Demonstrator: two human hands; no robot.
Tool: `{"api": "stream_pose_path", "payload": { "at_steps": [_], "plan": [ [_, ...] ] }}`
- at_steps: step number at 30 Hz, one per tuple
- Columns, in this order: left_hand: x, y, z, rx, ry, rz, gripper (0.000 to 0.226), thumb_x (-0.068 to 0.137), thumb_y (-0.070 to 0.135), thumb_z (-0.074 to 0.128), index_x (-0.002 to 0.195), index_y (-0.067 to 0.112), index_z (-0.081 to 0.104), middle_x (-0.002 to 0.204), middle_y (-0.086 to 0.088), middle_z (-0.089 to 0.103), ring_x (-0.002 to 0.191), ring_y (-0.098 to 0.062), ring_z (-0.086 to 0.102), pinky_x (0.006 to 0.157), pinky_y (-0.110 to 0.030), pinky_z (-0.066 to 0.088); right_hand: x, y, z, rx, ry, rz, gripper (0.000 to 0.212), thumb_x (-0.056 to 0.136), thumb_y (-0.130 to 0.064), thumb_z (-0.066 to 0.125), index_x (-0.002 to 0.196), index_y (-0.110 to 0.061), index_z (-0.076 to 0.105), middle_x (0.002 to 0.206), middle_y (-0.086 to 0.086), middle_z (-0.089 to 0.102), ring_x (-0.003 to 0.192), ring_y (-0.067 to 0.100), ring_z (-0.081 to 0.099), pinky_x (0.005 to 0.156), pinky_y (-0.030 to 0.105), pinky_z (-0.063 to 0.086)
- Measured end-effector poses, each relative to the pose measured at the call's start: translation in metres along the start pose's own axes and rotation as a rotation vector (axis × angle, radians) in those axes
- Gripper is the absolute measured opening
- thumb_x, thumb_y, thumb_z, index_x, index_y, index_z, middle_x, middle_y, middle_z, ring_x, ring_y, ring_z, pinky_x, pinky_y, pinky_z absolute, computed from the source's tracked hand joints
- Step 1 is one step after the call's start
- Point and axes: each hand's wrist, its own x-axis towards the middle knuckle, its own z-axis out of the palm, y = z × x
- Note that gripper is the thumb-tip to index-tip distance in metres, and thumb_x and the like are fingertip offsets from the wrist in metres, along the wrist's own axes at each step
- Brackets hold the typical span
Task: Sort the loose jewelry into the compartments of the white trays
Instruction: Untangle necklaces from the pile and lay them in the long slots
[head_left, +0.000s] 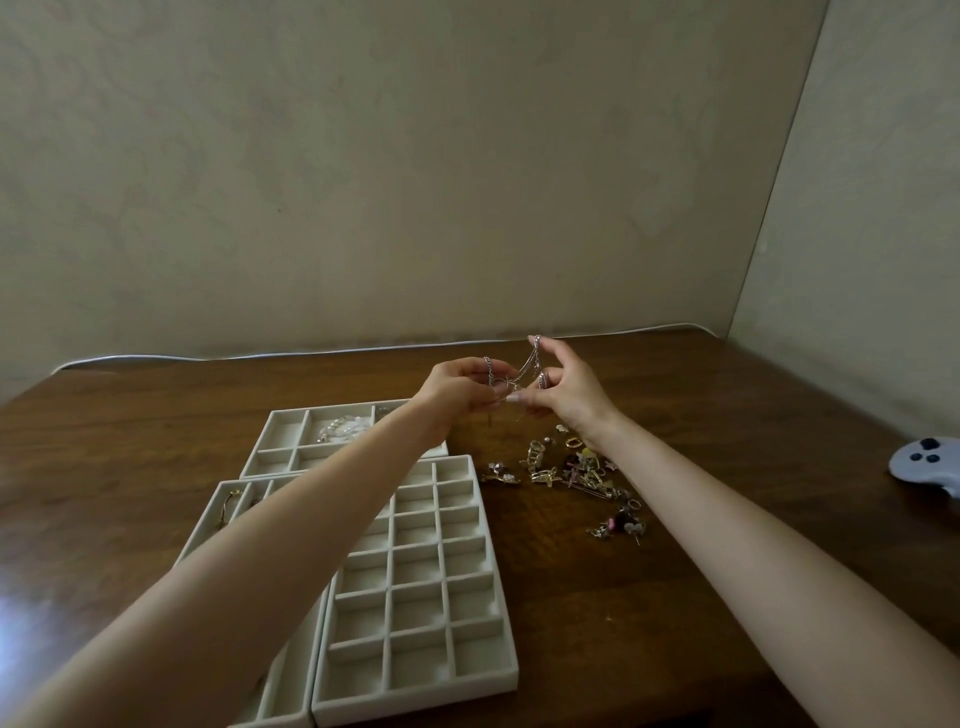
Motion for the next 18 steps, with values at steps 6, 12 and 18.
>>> {"api": "stream_pose_path", "payload": {
  "at_steps": [6,12,18],
  "plan": [
    [-0.0008,-0.0001,0.0023,-0.033,-0.065,-0.001,0.032,0.084,-0.009,0.057,0.113,0.002,0.060,0.108,-0.014,0.063,0.092,-0.019,0.064,0.077,-0.021,0.056,-0.0007,0.0010,-0.0006,0.070,-0.042,0.024,0.086,0.072,0.001,0.075,0.144,-0.014,0.031,0.075,0.005,0.063,0.064,0.014,0.059,0.059,0.026,0.050],
    [-0.0018,-0.0005,0.0018,-0.010,-0.121,-0.004,0.036,0.084,-0.015,0.051,0.114,0.004,0.059,0.109,-0.014,0.063,0.092,-0.019,0.064,0.077,-0.023,0.056,0.0009,-0.0022,-0.0008,0.158,-0.104,0.054,0.082,0.075,0.002,0.072,0.145,-0.013,0.031,0.083,0.009,0.065,0.067,0.017,0.061,0.056,0.024,0.050],
    [0.0013,0.0027,-0.0014,-0.246,-0.101,-0.041,0.038,0.085,-0.019,0.043,0.113,0.002,0.057,0.108,-0.009,0.065,0.094,-0.013,0.066,0.074,-0.021,0.057,-0.0027,0.0043,-0.0058,0.051,-0.176,0.077,0.089,0.073,0.005,0.072,0.147,-0.014,0.027,0.097,0.014,0.066,0.074,0.017,0.063,0.058,0.021,0.054]
  ]
}}
